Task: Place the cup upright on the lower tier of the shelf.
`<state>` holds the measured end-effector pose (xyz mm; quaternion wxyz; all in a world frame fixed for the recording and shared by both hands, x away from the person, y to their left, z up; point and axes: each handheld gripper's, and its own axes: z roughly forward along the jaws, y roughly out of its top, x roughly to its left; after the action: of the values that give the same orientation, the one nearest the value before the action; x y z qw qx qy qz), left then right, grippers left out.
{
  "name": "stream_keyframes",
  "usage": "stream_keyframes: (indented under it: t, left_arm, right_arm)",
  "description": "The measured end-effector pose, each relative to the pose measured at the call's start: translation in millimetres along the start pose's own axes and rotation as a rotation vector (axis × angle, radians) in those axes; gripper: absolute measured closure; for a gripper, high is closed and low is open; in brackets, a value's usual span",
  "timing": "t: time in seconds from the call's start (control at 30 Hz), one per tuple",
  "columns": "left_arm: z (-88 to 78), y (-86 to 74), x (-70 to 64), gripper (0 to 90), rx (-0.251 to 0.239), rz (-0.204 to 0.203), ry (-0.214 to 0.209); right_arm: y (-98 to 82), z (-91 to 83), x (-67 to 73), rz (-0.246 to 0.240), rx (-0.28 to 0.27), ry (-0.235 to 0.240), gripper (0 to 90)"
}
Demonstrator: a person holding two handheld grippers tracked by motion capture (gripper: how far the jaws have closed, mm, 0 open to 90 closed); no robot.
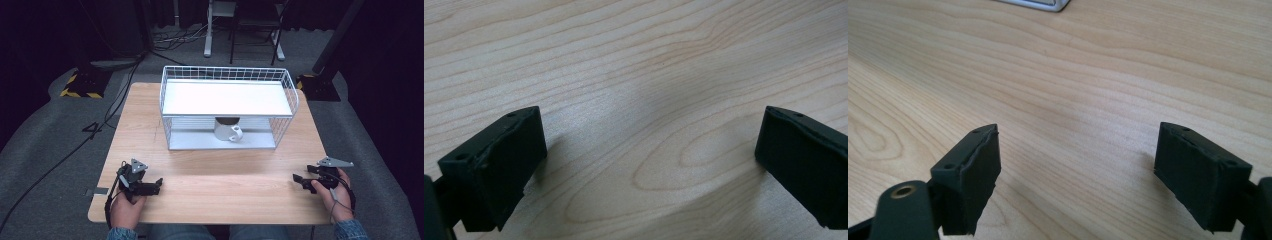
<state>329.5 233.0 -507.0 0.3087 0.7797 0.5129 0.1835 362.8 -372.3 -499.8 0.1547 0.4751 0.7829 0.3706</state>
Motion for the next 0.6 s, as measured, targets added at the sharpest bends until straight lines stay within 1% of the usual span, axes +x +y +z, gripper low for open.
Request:
stream_keyframes:
  t: [0.13, 0.2, 0.23, 0.27, 0.43, 0.6]
  left_arm:
    - [0.0, 0.0, 0.0, 0.4, 0.000, 0.000, 0.000]
    - [0.0, 0.0, 0.0, 0.4, 0.000, 0.000, 0.000]
    - [0.0, 0.0, 0.0, 0.4, 0.000, 0.000, 0.000]
    - [0.0, 0.0, 0.0, 0.4, 0.000, 0.000, 0.000]
    - [0.0, 0.0, 0.0, 0.4, 0.000, 0.000, 0.000]
    - [0.0, -0.1, -0.1, 0.4, 0.000, 0.000, 0.001]
  right_arm:
    - [-2.1, 2.2, 1.7, -0.025, -0.022, -0.011, 17.0]
    - [-3.0, 3.7, 3.4, -0.057, -0.019, -0.039, 17.0]
    - [-3.1, 4.4, 5.1, -0.085, -0.012, -0.056, 15.3]
    - [-3.1, 5.2, 6.7, -0.100, -0.001, -0.064, 12.8]
    - [-2.7, 6.4, 7.5, -0.098, 0.005, -0.065, 9.9]
    - [-2.8, 6.6, 7.5, -0.097, 0.004, -0.066, 9.8]
